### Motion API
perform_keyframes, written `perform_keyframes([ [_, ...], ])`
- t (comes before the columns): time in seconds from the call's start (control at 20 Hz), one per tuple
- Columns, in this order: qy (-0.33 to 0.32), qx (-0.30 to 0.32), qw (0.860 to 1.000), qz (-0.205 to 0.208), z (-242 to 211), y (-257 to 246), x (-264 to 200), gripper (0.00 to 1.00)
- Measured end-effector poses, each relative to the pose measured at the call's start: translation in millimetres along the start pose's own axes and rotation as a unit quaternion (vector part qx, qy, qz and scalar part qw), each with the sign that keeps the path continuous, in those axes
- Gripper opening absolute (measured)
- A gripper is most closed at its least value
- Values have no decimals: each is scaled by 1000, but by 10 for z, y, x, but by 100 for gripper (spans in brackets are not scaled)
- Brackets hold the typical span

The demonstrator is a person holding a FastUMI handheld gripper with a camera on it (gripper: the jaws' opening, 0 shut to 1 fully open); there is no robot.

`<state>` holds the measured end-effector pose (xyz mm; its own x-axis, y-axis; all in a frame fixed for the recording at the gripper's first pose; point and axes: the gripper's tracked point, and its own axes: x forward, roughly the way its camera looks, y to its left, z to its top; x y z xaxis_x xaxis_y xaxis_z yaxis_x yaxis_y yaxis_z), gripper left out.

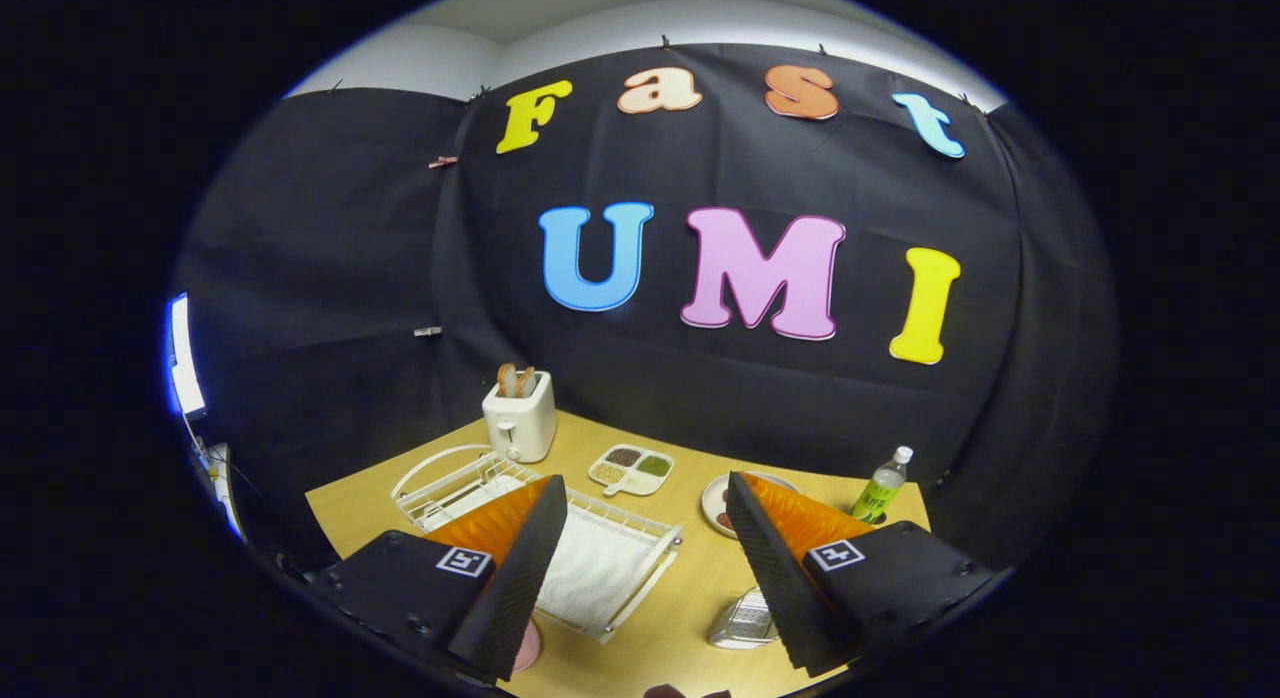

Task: Take the plate from the dish rack, then take the spoon from the basket and place it into the plate.

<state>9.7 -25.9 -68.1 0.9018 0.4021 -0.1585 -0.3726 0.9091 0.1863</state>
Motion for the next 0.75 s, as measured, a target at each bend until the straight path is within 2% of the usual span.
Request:
perform_keyframes([
  [0.35, -43, -13, 999, -23, 218, -675, -381, 98],
  [0.75, -49, -25, 998, -12, 103, -1092, -654, 98],
])
